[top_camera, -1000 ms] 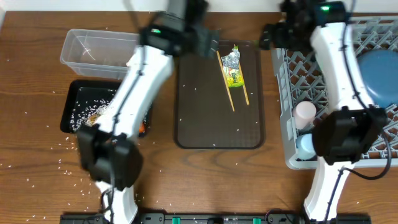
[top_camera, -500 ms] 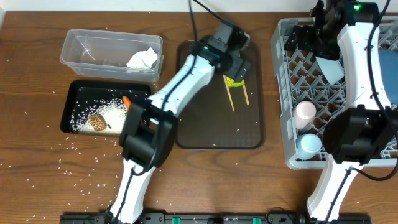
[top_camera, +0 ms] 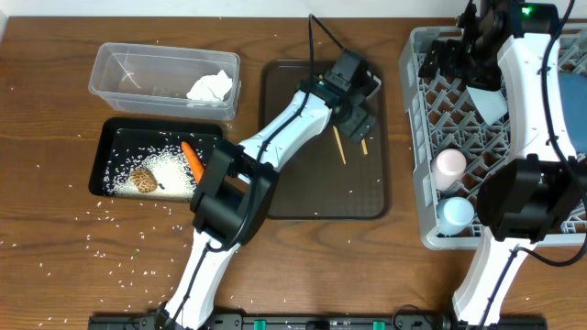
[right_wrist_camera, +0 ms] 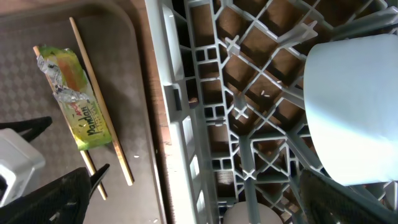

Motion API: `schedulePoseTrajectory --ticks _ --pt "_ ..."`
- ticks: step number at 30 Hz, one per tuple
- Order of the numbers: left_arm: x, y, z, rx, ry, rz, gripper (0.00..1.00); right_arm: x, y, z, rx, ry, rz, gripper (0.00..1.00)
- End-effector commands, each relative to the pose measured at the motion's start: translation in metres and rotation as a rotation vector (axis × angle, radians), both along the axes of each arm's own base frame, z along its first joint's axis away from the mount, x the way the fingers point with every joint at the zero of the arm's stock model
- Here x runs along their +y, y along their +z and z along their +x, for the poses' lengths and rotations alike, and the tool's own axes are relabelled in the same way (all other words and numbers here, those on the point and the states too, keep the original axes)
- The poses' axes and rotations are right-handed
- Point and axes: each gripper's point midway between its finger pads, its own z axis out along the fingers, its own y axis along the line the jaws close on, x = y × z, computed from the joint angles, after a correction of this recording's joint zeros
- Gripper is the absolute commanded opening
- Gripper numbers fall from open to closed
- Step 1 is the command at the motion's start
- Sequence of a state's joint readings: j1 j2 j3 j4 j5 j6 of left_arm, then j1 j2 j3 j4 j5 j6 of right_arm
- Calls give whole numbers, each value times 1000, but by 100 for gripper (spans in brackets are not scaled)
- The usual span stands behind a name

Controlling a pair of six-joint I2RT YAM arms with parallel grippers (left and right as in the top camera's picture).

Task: Sort waste into correct bins and load items into the dishwasher rack
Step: 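Reach the left gripper to the Pandan wrapper on the brown tray and grasp it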

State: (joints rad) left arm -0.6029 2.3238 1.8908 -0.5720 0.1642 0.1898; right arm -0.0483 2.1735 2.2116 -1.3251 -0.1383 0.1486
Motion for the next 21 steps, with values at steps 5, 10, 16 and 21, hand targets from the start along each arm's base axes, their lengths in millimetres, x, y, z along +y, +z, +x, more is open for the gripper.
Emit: schedulePoseTrajectory --ticks 5,10,16,21 --pt "13 -26 -9 21 -28 63 99 1 13 0 -32 16 -6 99" --pt "10 -28 -5 4 -27 51 91 2 13 0 -32 19 -6 99" --pt "12 -49 -5 23 -26 69 83 2 13 -2 -24 18 -7 99" --pt "10 -54 -4 11 -57 78 66 1 13 -2 -23 28 -12 99"
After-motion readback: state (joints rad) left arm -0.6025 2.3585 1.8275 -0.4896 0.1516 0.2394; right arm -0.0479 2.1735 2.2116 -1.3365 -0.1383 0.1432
